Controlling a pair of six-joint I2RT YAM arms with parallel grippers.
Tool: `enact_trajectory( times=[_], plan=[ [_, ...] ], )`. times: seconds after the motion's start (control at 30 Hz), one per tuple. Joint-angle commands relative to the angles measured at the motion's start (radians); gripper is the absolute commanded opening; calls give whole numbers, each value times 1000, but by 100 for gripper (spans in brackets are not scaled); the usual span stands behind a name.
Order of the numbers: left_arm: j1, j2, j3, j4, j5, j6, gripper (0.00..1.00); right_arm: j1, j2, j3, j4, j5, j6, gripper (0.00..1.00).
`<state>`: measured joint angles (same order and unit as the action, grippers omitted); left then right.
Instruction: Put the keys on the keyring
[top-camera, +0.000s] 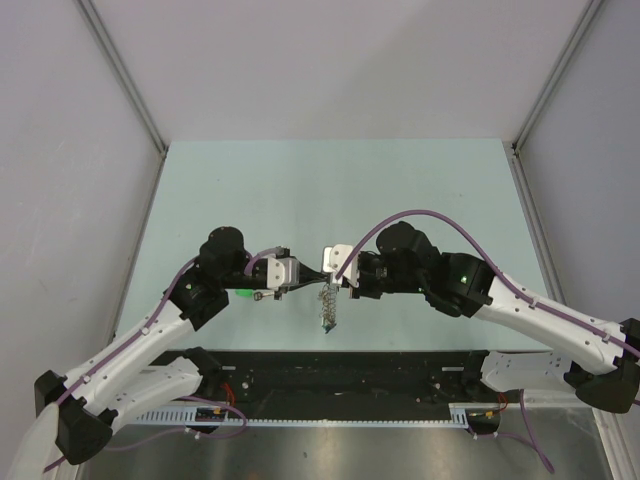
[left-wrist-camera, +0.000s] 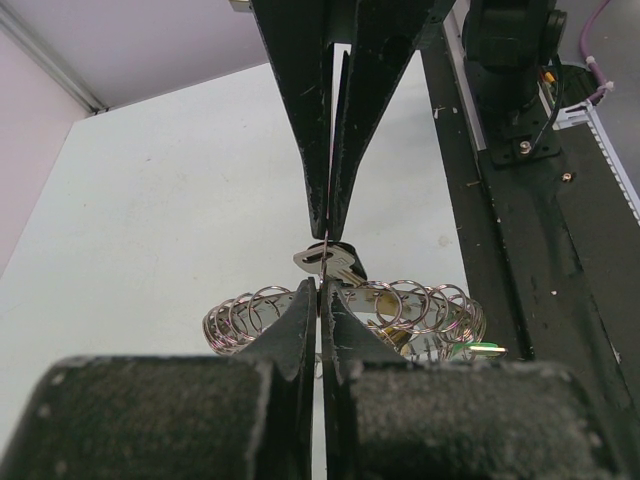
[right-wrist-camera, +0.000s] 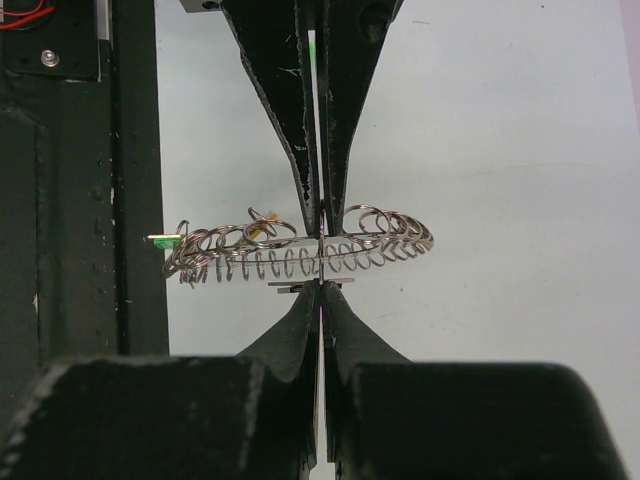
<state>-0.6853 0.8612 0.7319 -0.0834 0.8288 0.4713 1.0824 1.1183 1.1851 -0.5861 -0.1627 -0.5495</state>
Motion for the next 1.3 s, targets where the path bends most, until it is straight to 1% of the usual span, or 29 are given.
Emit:
enact_trajectory(
  times=[0.0,0.47,0.8,1.27],
  plan=[
    [-5,-14,4,57,0,12,0,-4,-8,11,9,-14,13,0],
    [-5,-11,6,54,26,12,0,-15,5,11,14,2,29,0],
    [-5,-11,8,53,20,12,0,-19,0,11,20,-40,28,0],
    [-5,-13,8,51,26,13,0,-26,11,11,26,-32,37,0]
  ],
)
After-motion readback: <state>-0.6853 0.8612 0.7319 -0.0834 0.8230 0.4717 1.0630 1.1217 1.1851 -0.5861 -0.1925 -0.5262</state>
